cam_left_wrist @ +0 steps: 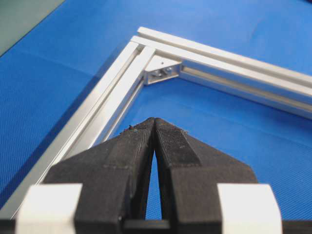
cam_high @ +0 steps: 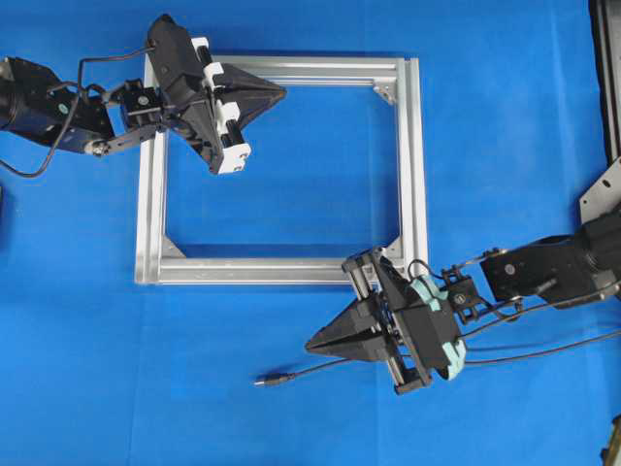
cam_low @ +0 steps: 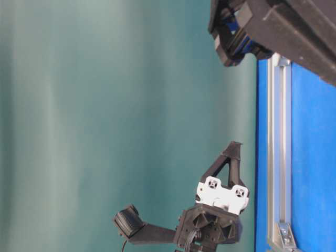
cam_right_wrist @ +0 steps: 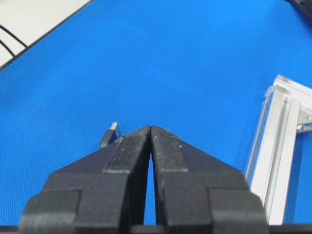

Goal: Insert the wire through the string loop located on the right side.
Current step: 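Lower the right gripper onto the black USB cable plug and close it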

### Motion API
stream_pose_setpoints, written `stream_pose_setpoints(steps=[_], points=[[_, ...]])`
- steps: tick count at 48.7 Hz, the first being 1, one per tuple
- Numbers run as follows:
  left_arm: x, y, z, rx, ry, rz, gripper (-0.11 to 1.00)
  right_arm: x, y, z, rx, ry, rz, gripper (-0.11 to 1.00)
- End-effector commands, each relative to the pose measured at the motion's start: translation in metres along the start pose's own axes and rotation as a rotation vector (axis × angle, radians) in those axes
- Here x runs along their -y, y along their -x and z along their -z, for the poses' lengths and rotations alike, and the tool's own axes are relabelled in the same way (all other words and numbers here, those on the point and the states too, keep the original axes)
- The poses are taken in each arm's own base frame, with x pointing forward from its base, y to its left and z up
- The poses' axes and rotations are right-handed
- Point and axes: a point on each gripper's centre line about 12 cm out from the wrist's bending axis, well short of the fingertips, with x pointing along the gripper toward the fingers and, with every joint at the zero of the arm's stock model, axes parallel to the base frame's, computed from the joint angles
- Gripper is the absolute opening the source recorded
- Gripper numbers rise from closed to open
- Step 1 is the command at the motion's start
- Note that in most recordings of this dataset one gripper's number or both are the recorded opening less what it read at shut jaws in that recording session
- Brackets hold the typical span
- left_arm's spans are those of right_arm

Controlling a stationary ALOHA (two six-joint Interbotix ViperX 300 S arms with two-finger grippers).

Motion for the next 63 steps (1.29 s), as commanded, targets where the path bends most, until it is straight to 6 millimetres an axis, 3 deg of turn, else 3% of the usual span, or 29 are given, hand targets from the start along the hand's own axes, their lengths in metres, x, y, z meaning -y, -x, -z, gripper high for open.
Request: stream_pose_setpoints(steps=[1, 7, 27, 34, 46, 53, 63], points=[[0.001, 0.002, -0.024, 0.066, -0.017, 0.015, 0.0, -0.006, -0.001, -0.025, 0.073, 0.006, -0.014, 0.0], [-0.003, 0.002, -0.024, 0.065, -0.015, 0.004, 0.0, -0.01, -0.003, -0.031, 0.06, 0.003, -0.026, -0.05], [-0.009, 0.002, -0.023, 0.061, -0.013, -0.01, 0.0, -0.009, -0.005, -0.03, 0.03, -0.059, -0.023, -0.03], [-0.009, 0.001, -0.024, 0.057, -0.013, -0.01, 0.0, -0.01, -0.005, -0.026, -0.001, -0.075, -0.023, 0.16], [-0.009, 0.0, -0.022, 0.04, -0.013, -0.01, 0.0, -0.011, -0.005, -0.024, -0.016, -0.104, -0.013, 0.85], [-0.009, 0.0, -0.022, 0.04, -0.013, -0.01, 0.0, -0.011, -0.006, -0.021, -0.026, -0.117, -0.006, 0.8], [-0.009, 0.0, -0.022, 0.038, -0.013, -0.01, 0.0, -0.015, -0.022, 0.012, -0.107, -0.193, 0.034, 0.82]])
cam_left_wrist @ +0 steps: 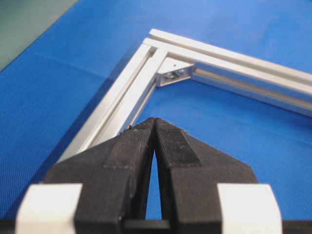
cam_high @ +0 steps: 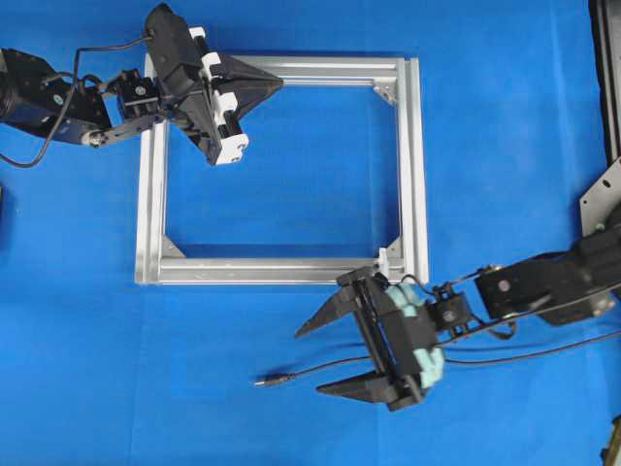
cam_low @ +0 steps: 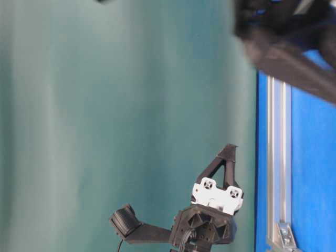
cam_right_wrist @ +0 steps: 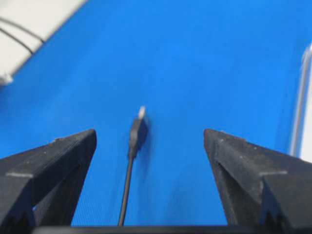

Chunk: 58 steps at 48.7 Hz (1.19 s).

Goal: Insert the wire through the string loop located on the right side.
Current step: 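Lower the right gripper onto the black USB cable plug and close it, then lift the USB cable with the right gripper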

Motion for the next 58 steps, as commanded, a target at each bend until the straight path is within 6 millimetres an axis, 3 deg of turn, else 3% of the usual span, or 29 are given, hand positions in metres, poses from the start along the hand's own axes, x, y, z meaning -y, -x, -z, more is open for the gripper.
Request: stream_pose_setpoints(steps=[1, 12, 32, 38, 50, 53, 58], points=[[0.0, 0.0, -0.016, 0.048, 0.001, 0.002, 0.0, -0.002, -0.008, 0.002, 0.003, -0.034, 0.015, 0.82], [0.0, 0.0, -0.016, 0.046, 0.002, 0.002, 0.0, 0.003, -0.021, 0.035, -0.074, -0.112, 0.081, 0.82], [0.0, 0.001, -0.013, 0.032, 0.01, 0.003, 0.0, 0.001, -0.024, 0.034, -0.064, -0.104, 0.076, 0.77], [0.0, 0.001, -0.012, 0.026, 0.008, 0.003, 0.0, -0.006, -0.026, 0.03, -0.049, -0.078, 0.046, 0.58], [0.001, 0.001, -0.013, 0.026, 0.008, 0.005, 0.0, -0.014, -0.027, 0.027, -0.025, -0.053, 0.013, 0.03], [0.001, 0.001, -0.013, 0.028, 0.008, 0.003, 0.0, -0.014, -0.027, 0.027, -0.028, -0.053, 0.013, -0.03], [0.0, 0.001, -0.012, 0.024, 0.008, 0.003, 0.0, -0.015, -0.027, 0.028, -0.034, -0.052, 0.012, -0.03]])
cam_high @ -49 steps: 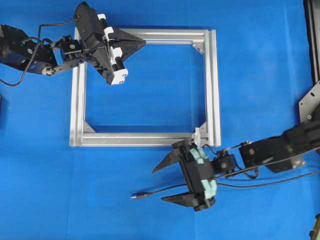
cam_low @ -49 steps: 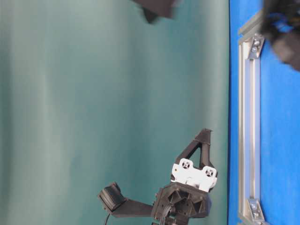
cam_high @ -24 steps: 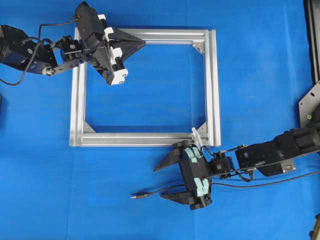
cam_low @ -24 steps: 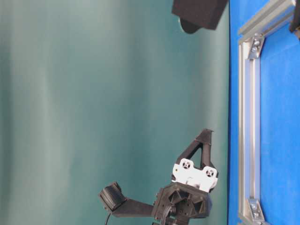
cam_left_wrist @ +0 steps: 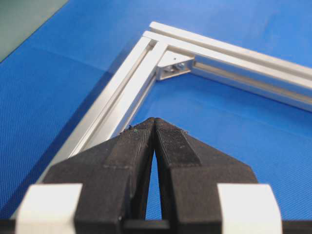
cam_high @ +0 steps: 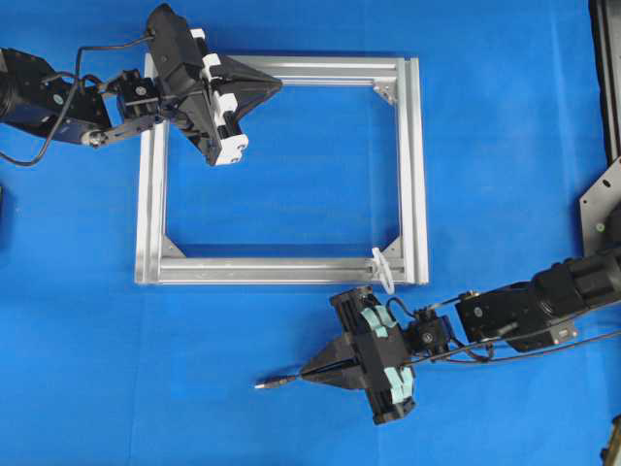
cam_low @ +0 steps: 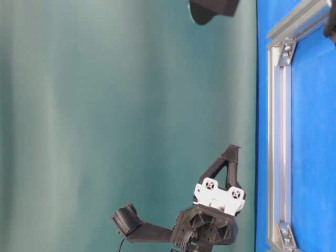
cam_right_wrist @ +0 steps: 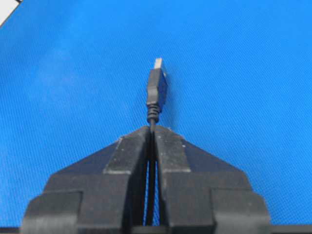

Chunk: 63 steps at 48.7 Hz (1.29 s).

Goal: Insert the wire through the string loop located on the right side.
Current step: 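Lift the USB cable with the right gripper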

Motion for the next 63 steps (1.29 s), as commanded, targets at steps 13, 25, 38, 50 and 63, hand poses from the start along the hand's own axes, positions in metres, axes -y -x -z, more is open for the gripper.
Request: stream_pose_setpoints(steps=[13, 25, 38, 50, 63], points=[[0.001, 0.001, -0.014, 0.038, 0.002, 0.003, 0.0, -0.002, -0.001, -0.012, 0.032, -0.005, -0.006, -0.03], [0.001, 0.001, -0.014, 0.038, 0.005, 0.003, 0.0, -0.007, 0.013, -0.041, 0.044, -0.009, -0.015, -0.03], [0.001, 0.0, -0.015, 0.037, 0.005, 0.005, 0.0, -0.013, 0.038, -0.08, 0.056, 0.006, -0.027, -0.03], [0.001, 0.0, -0.015, 0.035, 0.005, 0.005, 0.0, -0.013, 0.038, -0.08, 0.05, 0.015, -0.026, -0.03], [0.002, 0.0, -0.014, 0.032, 0.004, 0.006, 0.0, -0.013, 0.038, -0.08, 0.05, 0.015, -0.026, -0.03]])
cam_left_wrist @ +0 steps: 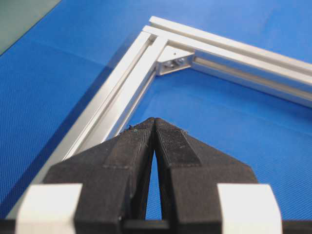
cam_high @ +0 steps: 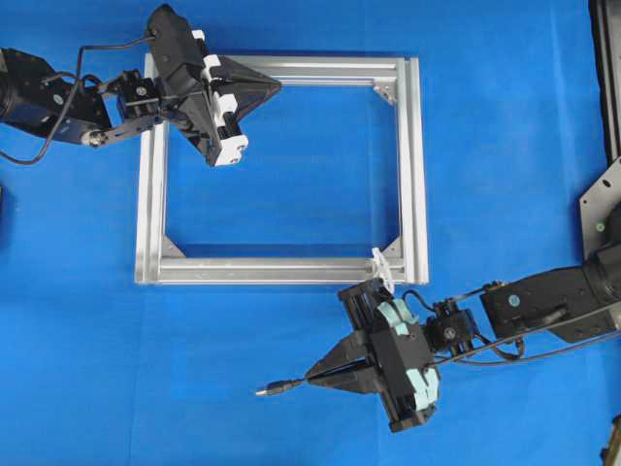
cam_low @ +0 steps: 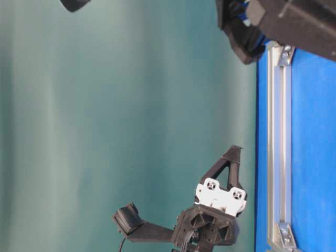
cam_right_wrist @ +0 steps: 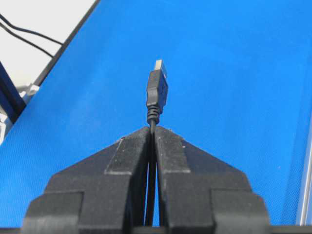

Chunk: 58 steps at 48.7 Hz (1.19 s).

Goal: Insert the wire through the string loop located on the right side.
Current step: 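Lift the USB cable with the right gripper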

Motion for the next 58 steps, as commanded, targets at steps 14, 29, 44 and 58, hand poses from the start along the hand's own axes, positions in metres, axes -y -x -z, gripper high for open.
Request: stream_pose_setpoints(steps=[14, 29, 44, 58], points=[[0.0025, 0.001, -0.0149, 0.044, -0.001, 0.008, 0.0, -0.0014, 0.0034, -0.0139, 0.04, -0.001, -0.005, -0.03], [0.0036, 0.0013, -0.0142, 0.042, -0.002, 0.011, 0.0, -0.0015, 0.0032, -0.0144, 0.04, -0.001, -0.005, -0.03], [0.0048, 0.0014, -0.0141, 0.042, -0.002, 0.014, 0.0, -0.0015, 0.0032, -0.0144, 0.04, -0.001, -0.005, -0.03], [0.006, 0.0014, -0.014, 0.042, -0.003, 0.017, 0.0, -0.002, 0.0039, -0.0136, 0.038, 0.0, -0.006, -0.03]])
